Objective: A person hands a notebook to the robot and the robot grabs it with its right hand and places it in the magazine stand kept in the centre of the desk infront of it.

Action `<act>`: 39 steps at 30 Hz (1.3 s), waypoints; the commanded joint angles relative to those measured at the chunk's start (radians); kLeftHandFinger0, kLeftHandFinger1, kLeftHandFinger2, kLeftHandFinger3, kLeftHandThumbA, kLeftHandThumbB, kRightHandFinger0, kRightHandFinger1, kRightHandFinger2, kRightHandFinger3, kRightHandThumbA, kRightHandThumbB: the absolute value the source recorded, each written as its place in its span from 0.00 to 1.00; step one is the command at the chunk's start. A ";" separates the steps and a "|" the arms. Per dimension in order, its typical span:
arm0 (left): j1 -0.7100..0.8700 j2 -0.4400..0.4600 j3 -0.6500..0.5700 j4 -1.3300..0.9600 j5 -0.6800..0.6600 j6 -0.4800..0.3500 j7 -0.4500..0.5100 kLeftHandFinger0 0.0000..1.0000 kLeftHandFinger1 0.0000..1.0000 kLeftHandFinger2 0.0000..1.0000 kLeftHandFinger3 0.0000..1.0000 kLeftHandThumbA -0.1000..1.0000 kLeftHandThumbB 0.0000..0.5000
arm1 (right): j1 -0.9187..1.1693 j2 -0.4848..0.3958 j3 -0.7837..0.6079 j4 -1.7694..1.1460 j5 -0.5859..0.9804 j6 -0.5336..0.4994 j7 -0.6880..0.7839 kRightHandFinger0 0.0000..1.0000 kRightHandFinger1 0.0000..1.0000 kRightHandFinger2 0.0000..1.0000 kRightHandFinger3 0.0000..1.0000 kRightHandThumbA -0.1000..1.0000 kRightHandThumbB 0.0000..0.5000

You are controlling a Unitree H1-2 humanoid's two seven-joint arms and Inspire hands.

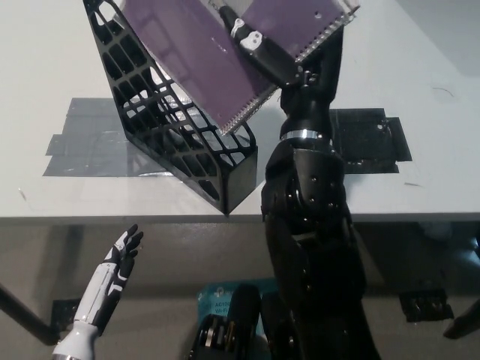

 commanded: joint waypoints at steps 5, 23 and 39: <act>-0.028 0.015 -0.005 -0.029 -0.009 -0.037 0.003 1.00 1.00 1.00 1.00 1.00 1.00 | -0.100 0.042 -0.001 0.076 0.010 -0.185 0.001 0.00 0.00 0.09 0.20 0.81 0.00; -0.038 0.016 -0.005 -0.040 0.001 -0.020 0.000 1.00 1.00 1.00 1.00 1.00 1.00 | -0.094 -0.067 0.108 0.144 -0.041 -0.076 0.225 0.89 0.95 1.00 1.00 0.83 0.47; -0.047 0.022 -0.003 -0.045 0.013 -0.018 0.006 1.00 1.00 1.00 1.00 1.00 1.00 | -0.116 -0.112 0.104 0.083 -0.064 -0.093 0.249 1.00 1.00 1.00 1.00 0.98 0.69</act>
